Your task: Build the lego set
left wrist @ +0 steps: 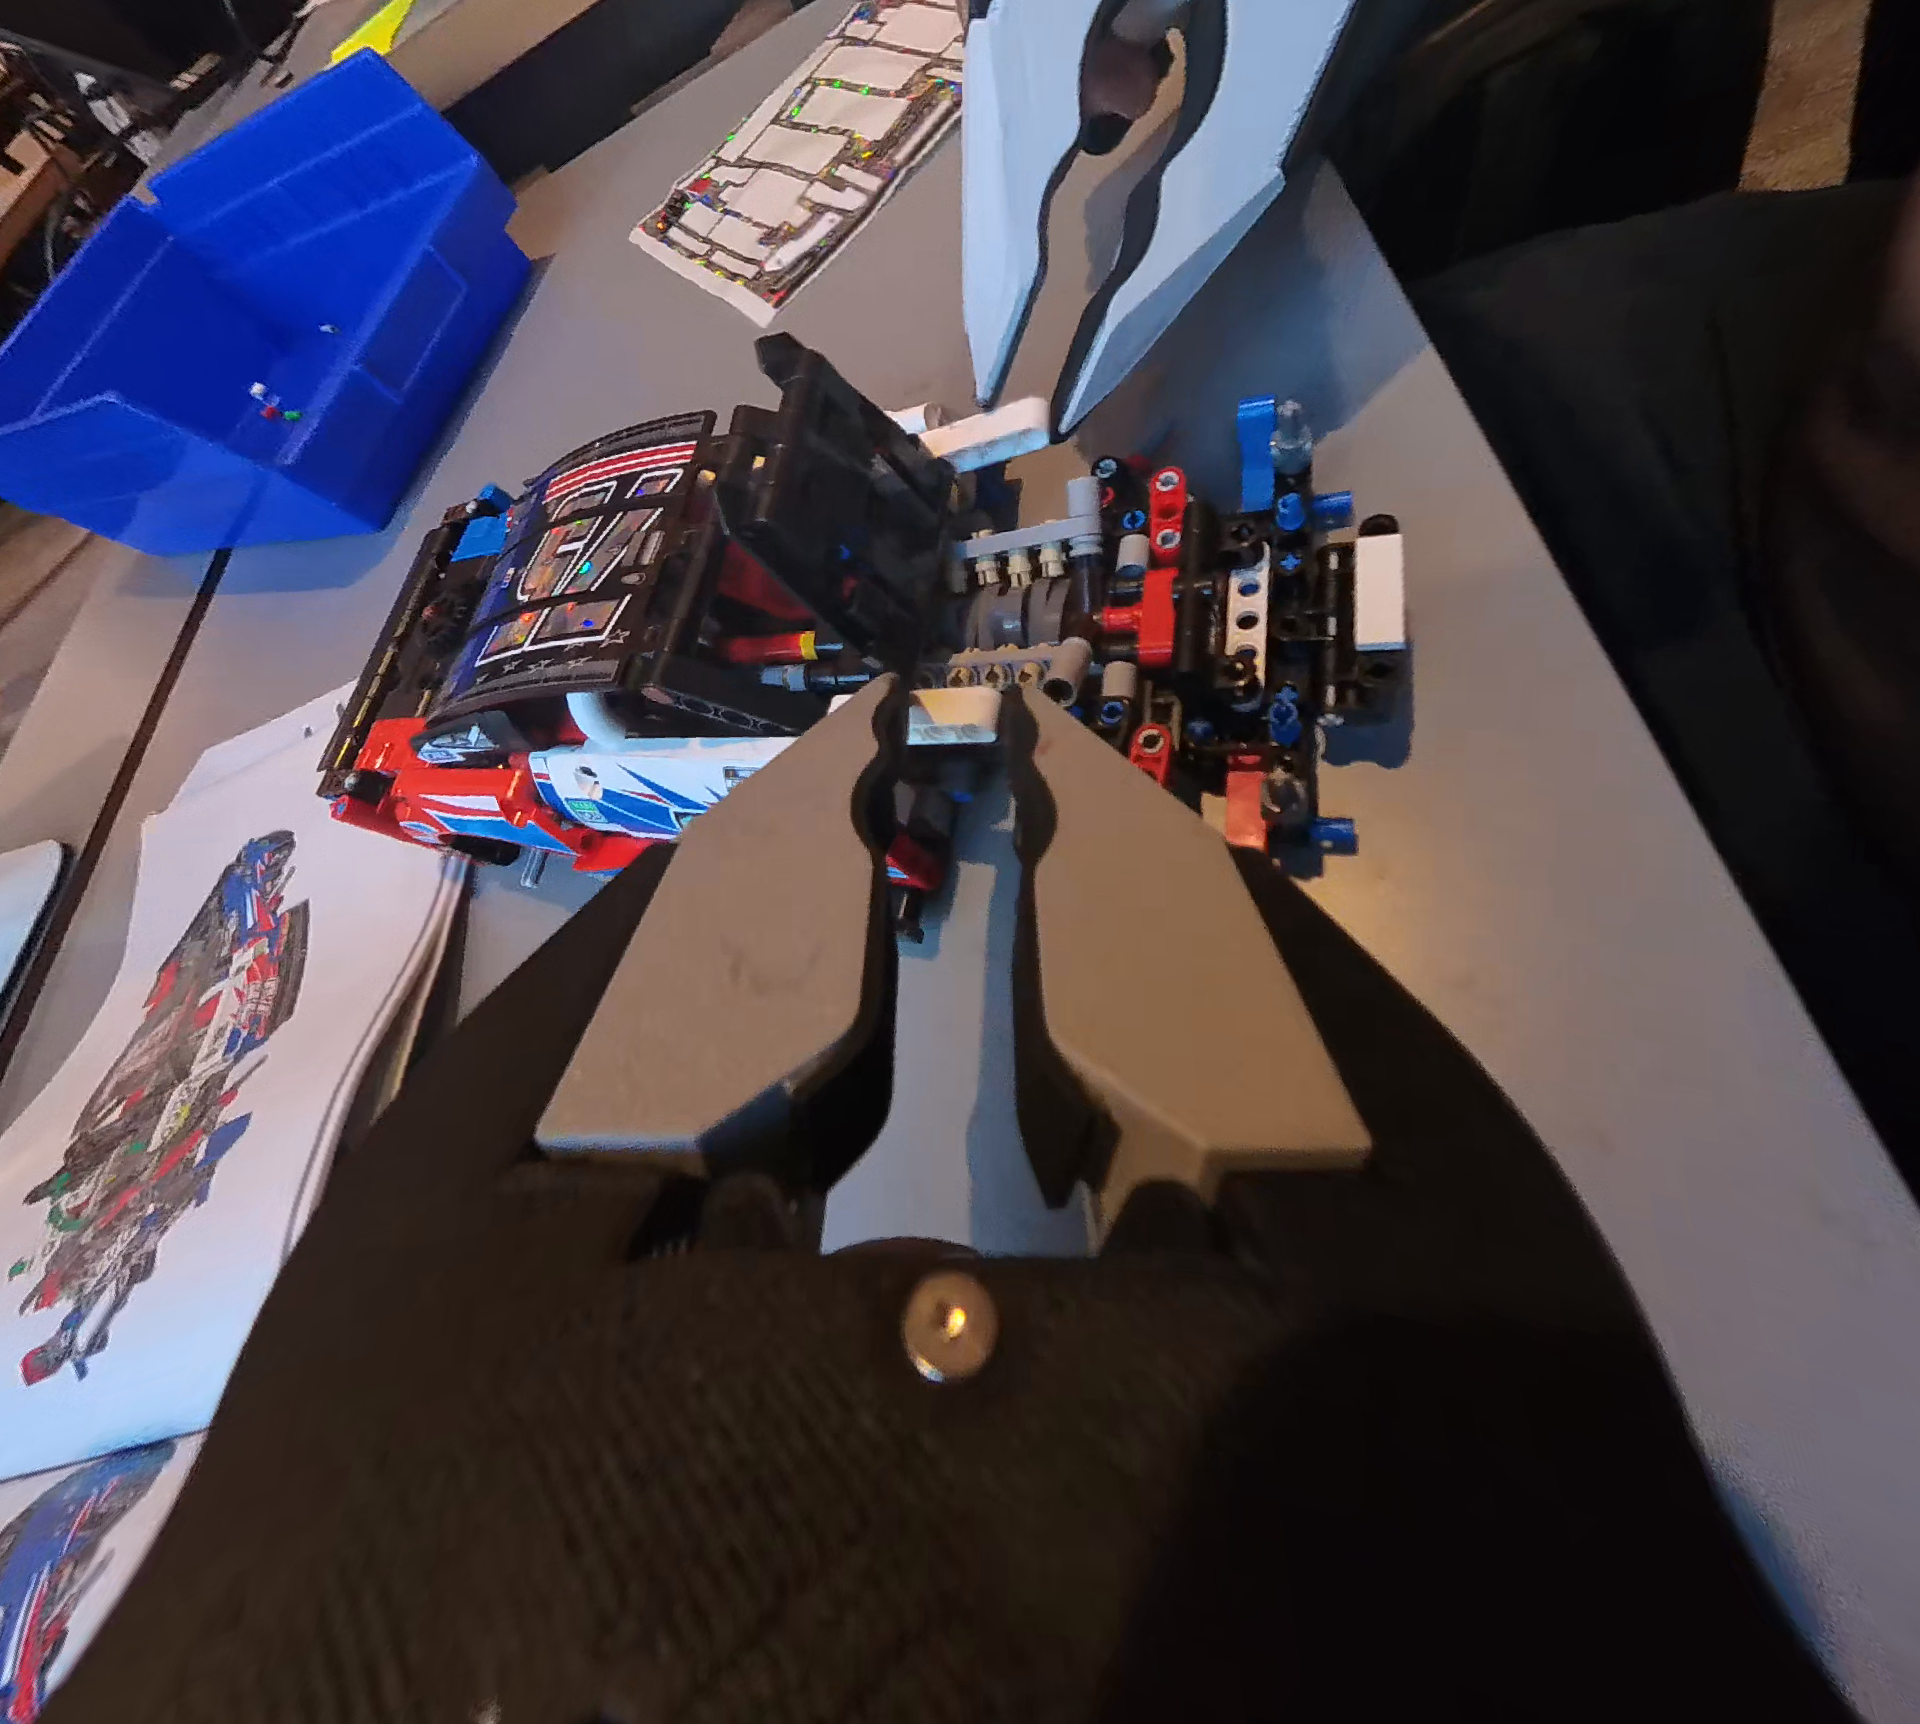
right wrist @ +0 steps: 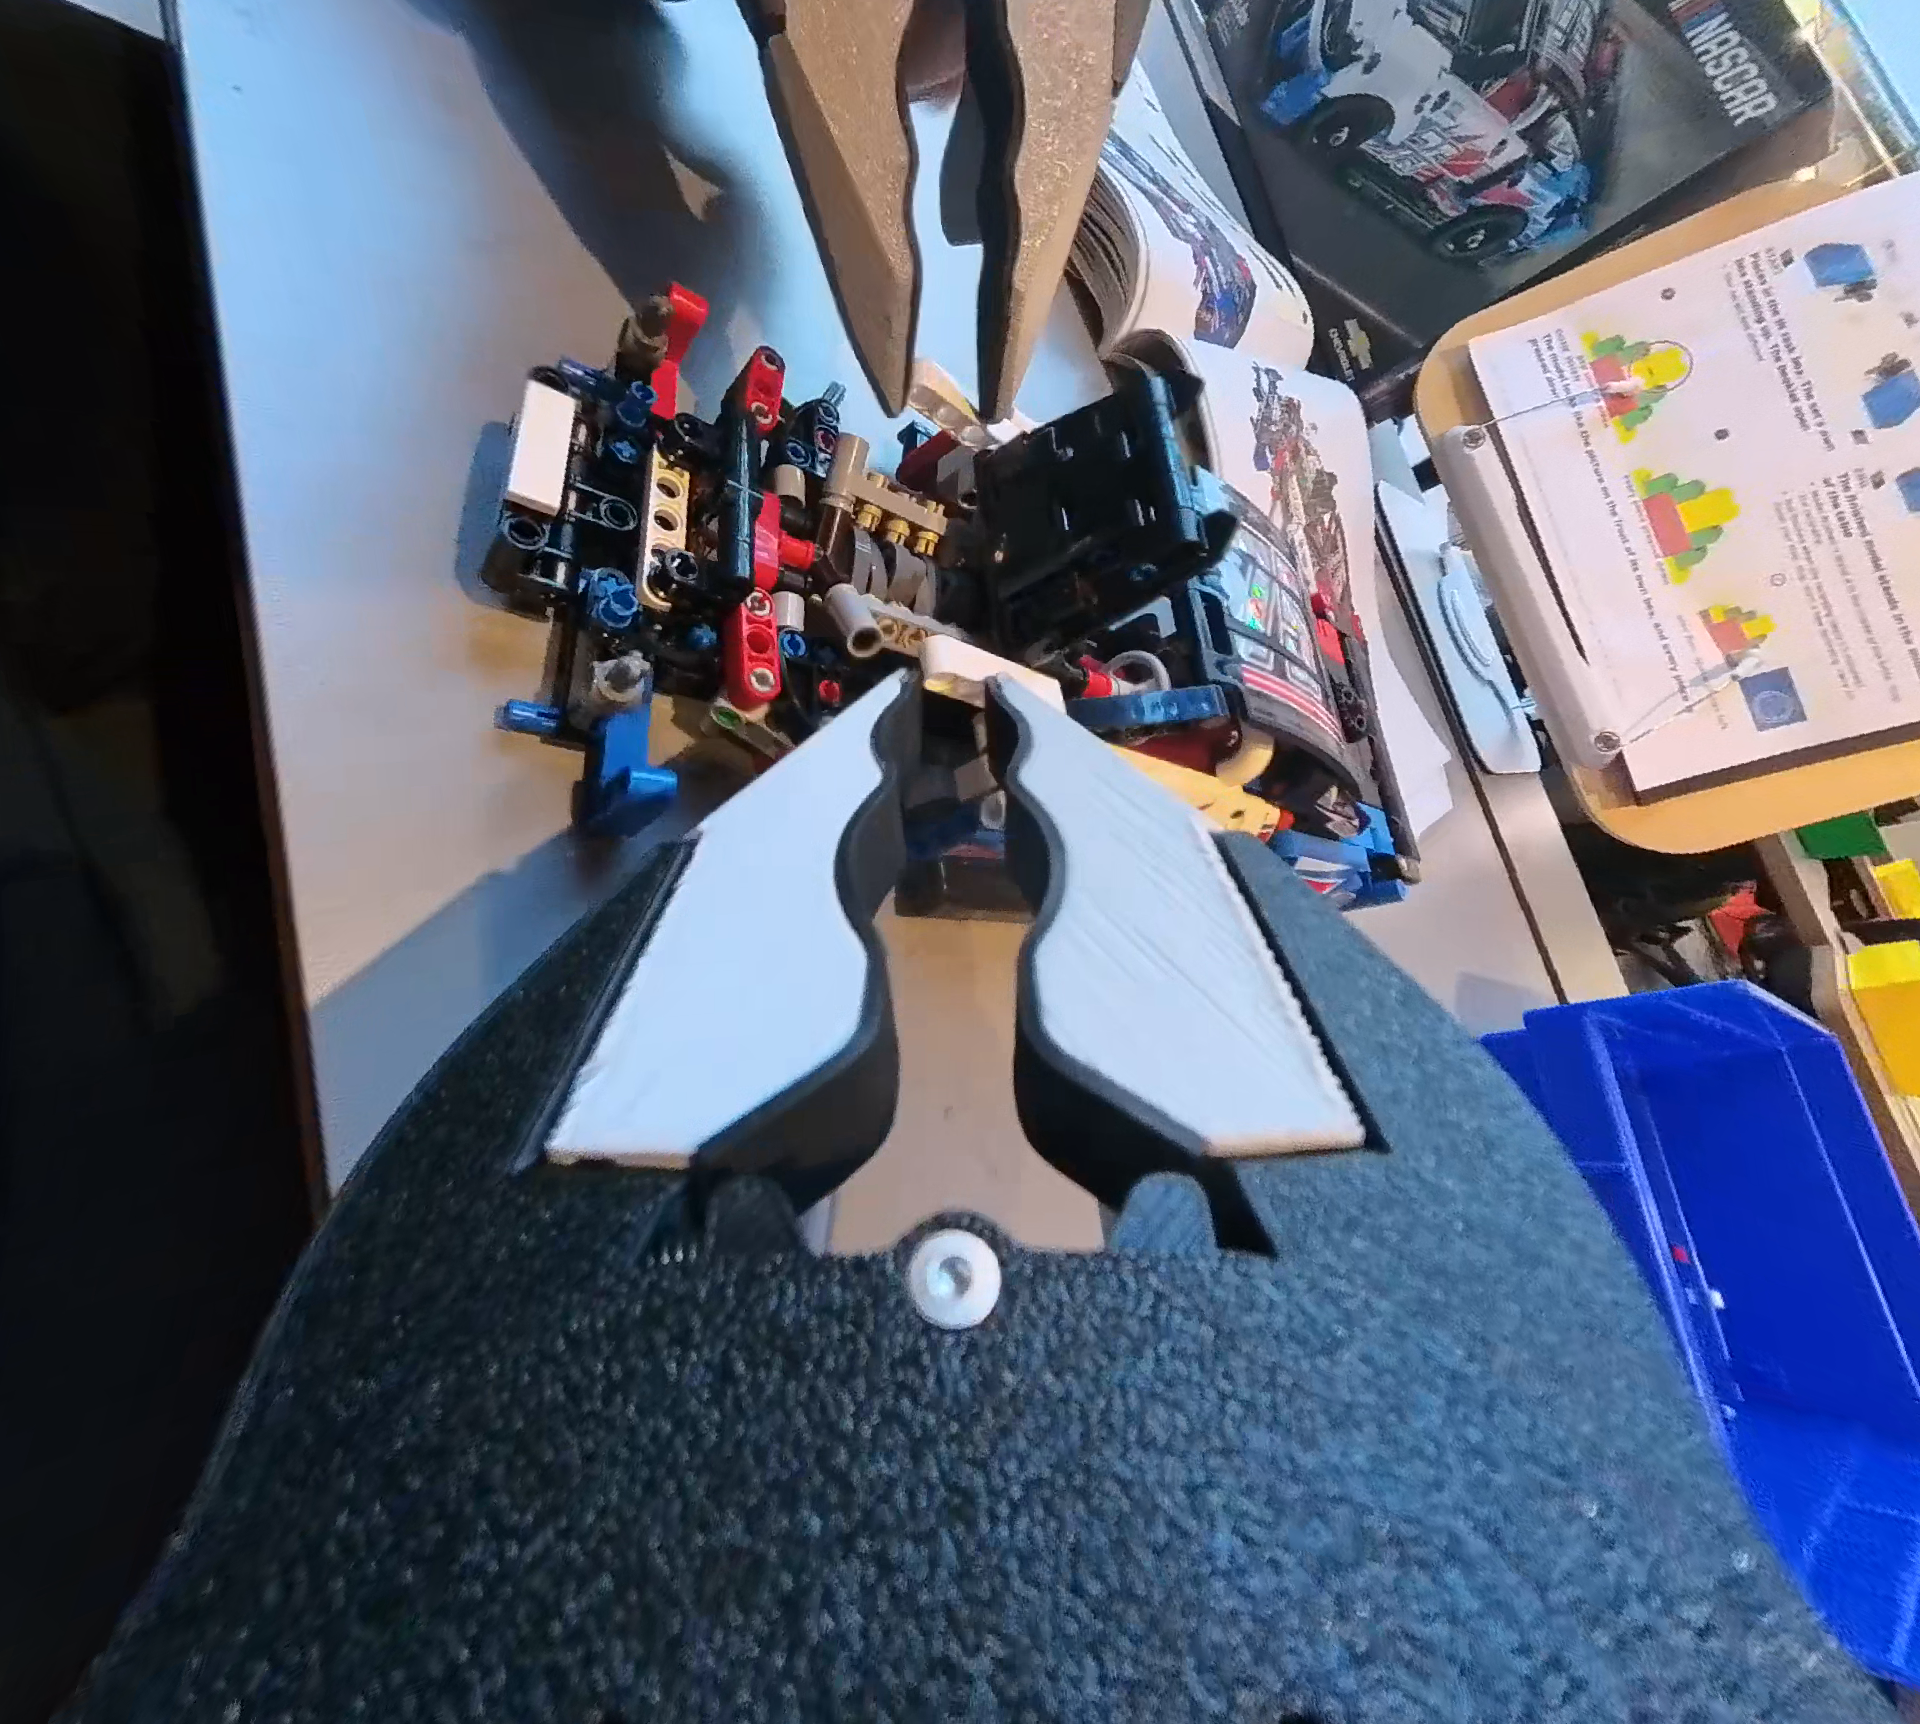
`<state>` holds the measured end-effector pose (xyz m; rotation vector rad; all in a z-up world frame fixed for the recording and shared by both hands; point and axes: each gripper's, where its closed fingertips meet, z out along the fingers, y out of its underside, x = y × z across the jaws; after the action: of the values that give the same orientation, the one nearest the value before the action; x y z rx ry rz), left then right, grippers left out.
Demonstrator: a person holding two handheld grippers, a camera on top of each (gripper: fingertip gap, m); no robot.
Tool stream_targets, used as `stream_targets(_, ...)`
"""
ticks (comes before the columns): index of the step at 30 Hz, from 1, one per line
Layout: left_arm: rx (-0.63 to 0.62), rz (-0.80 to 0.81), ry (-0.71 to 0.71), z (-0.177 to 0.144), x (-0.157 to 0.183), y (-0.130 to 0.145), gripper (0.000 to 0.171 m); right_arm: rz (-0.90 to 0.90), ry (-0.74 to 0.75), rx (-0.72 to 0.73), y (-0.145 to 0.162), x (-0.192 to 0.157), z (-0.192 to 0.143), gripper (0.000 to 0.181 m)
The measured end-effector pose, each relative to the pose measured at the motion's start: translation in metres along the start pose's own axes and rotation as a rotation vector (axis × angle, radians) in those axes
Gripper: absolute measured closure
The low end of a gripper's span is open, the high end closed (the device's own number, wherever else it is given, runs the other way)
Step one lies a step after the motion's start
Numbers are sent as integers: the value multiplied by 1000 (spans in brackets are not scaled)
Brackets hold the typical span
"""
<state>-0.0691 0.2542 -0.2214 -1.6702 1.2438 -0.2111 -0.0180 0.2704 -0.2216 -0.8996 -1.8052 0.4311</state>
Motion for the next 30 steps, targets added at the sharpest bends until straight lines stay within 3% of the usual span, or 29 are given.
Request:
stream_targets(5,116,-49,12,-7,-3,-16,171,33,-10,5,1,0,0,170)
stream_targets(8,163,-114,16,-17,-9,-20,159,12,-12,6,2,-3,-1,171)
stream_targets(15,170,-215,35,-20,-16,-5,150,92,-14,20,6,0,-11,171)
stream_targets(20,122,-266,15,-11,-22,11,142,250,46,46,20,28,-16,171)
stream_targets(26,183,-317,-51,-19,-38,9,141,363,126,-12,59,56,-19,170)
stream_targets(30,220,-373,-121,-28,-52,11,141,437,150,-5,66,66,-22,165)
